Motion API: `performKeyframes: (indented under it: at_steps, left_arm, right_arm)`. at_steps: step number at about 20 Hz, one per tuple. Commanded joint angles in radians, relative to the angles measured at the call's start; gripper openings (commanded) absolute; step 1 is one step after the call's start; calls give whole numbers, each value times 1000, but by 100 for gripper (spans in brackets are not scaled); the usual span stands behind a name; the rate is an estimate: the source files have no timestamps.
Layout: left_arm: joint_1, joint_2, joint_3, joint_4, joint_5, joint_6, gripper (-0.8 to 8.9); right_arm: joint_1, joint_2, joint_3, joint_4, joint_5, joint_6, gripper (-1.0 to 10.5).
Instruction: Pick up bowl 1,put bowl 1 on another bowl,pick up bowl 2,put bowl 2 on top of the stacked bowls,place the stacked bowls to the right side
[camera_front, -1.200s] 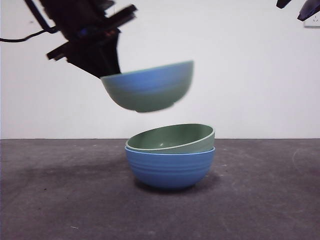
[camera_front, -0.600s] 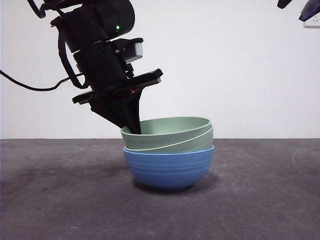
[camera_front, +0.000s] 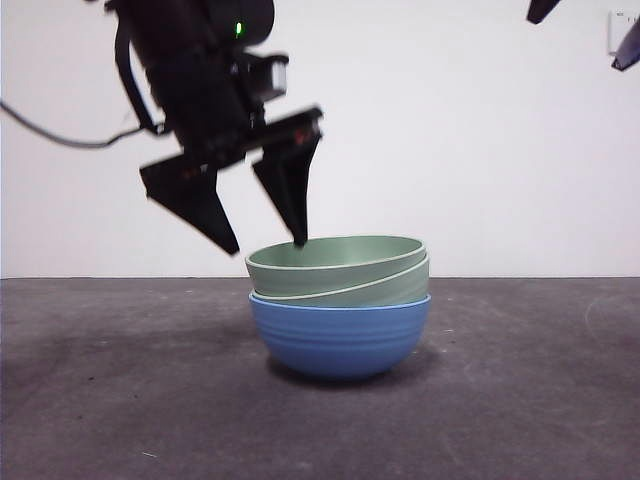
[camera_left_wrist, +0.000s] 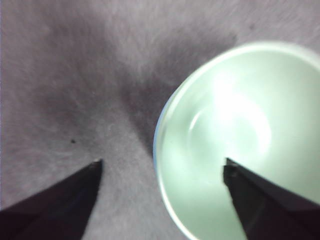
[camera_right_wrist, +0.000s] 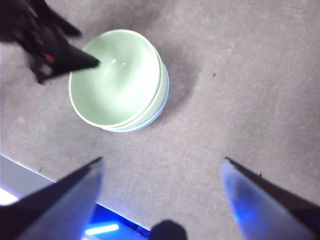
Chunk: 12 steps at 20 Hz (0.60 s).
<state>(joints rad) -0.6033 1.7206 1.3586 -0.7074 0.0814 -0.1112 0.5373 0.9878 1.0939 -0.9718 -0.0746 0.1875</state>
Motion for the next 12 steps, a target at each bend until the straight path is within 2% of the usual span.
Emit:
performKeyframes:
  at_steps: [1, 7, 10, 12]
  left_arm:
    - [-4, -8, 88, -116, -9, 30, 412]
    - [-3, -134, 296, -295, -109, 38, 411]
    - [-3, -238, 352, -365, -142, 53, 410]
    - [-3, -323, 365, -400, -157, 53, 410]
  right_arm:
    - [1, 39, 0, 21, 2, 7, 451]
    - [0, 243, 0, 194, -8, 45, 451]
    - [-2, 367, 0, 293, -92, 68, 450]
    - [-1, 462, 0, 346, -110, 78, 450]
